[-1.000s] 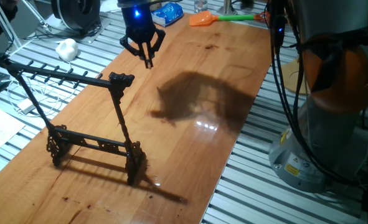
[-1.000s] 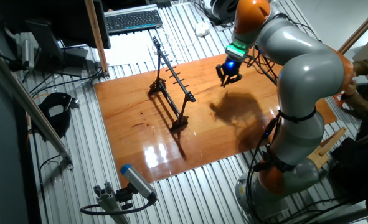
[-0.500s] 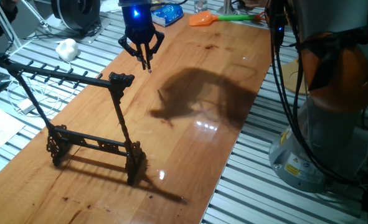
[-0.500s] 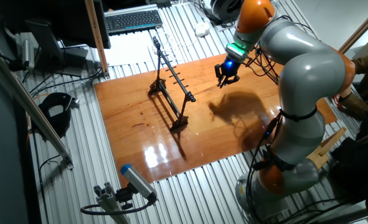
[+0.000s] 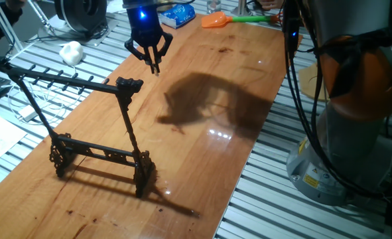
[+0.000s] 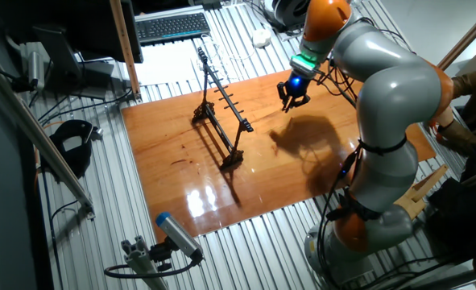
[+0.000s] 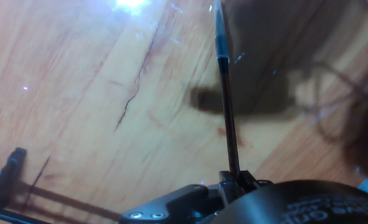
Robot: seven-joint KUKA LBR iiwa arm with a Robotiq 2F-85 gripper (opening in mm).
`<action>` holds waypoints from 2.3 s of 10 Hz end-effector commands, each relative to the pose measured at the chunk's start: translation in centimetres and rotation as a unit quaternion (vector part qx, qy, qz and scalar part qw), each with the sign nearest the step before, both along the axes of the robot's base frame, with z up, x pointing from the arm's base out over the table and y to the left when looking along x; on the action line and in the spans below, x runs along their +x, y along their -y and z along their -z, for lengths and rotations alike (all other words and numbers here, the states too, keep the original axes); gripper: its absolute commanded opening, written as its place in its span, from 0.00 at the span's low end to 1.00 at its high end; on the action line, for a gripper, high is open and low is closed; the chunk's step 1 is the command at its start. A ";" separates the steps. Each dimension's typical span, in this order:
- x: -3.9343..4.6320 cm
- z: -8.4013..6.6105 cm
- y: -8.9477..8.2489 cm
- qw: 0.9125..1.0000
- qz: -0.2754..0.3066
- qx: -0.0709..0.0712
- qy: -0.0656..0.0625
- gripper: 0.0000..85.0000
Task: Place the brush on the pen rack
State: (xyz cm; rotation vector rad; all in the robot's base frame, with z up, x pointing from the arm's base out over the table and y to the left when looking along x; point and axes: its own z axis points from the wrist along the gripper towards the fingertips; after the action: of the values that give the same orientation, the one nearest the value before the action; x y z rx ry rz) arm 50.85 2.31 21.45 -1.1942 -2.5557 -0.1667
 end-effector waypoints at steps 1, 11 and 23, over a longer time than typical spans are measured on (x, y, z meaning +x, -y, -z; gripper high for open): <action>-0.01 0.0 0.0 1.000 -0.019 0.003 0.013 0.00; 0.89 -1.9 -4.3 0.995 0.089 0.039 0.020 0.00; 0.44 -3.4 -8.7 0.988 0.153 0.038 0.005 0.00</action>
State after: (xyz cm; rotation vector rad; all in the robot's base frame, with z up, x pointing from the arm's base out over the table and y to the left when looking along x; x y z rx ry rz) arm 51.27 11.03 24.86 -1.5456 -2.3411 -0.3276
